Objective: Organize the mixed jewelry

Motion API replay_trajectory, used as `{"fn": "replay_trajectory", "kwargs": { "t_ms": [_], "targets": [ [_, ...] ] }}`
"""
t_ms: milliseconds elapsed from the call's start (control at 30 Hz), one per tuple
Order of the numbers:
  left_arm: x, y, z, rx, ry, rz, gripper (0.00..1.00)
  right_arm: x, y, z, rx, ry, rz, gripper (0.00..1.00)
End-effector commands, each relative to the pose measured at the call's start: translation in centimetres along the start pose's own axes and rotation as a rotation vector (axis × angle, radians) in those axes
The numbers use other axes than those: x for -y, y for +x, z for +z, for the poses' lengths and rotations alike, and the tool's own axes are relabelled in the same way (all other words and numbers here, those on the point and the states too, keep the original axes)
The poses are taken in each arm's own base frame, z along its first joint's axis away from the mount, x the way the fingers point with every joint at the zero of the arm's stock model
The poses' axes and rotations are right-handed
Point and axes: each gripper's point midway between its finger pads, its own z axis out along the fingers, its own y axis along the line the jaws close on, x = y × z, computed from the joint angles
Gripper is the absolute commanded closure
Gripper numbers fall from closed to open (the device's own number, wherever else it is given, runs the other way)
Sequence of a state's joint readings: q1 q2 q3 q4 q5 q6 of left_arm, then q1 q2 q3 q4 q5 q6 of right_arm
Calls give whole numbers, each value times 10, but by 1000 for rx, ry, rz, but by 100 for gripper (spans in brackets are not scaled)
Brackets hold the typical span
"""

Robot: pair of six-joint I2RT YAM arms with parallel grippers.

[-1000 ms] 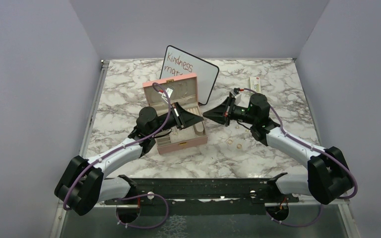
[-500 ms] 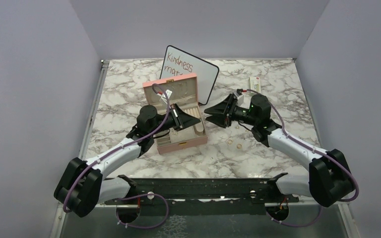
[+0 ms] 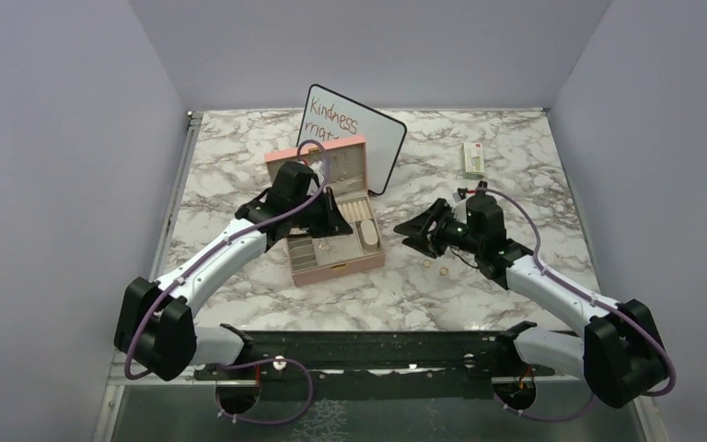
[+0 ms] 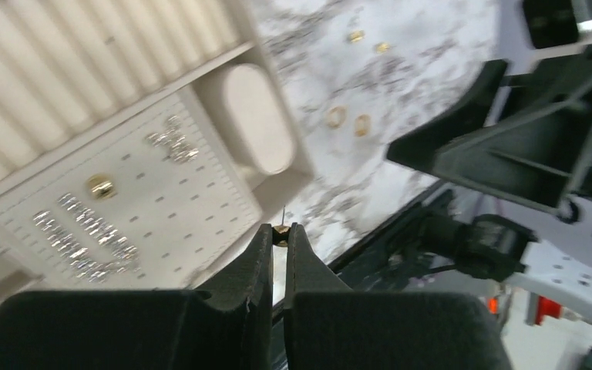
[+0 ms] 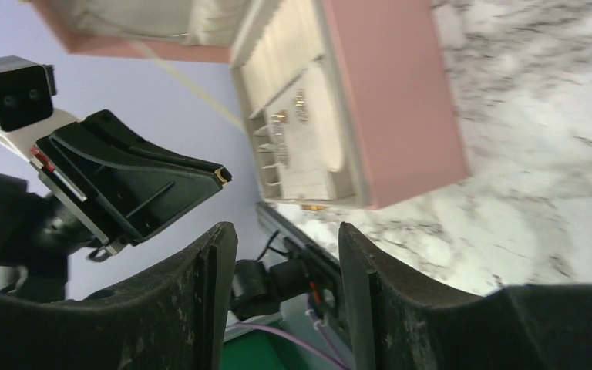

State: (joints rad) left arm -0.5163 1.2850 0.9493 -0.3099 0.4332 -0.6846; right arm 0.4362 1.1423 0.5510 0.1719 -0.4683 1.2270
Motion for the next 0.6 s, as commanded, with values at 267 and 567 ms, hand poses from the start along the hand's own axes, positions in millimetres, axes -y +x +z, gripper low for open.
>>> {"fn": "replay_trajectory", "kwargs": {
  "t_ms": [267, 567],
  "targets": [
    [-69, 2, -8, -112, -405, 81, 95, 57, -2, -7, 74, 158, -67, 45],
    [-73, -7, 2, -149, -443, 92, 95, 62, -2, -8, 79, 163, -88, 46]
  ]
}}
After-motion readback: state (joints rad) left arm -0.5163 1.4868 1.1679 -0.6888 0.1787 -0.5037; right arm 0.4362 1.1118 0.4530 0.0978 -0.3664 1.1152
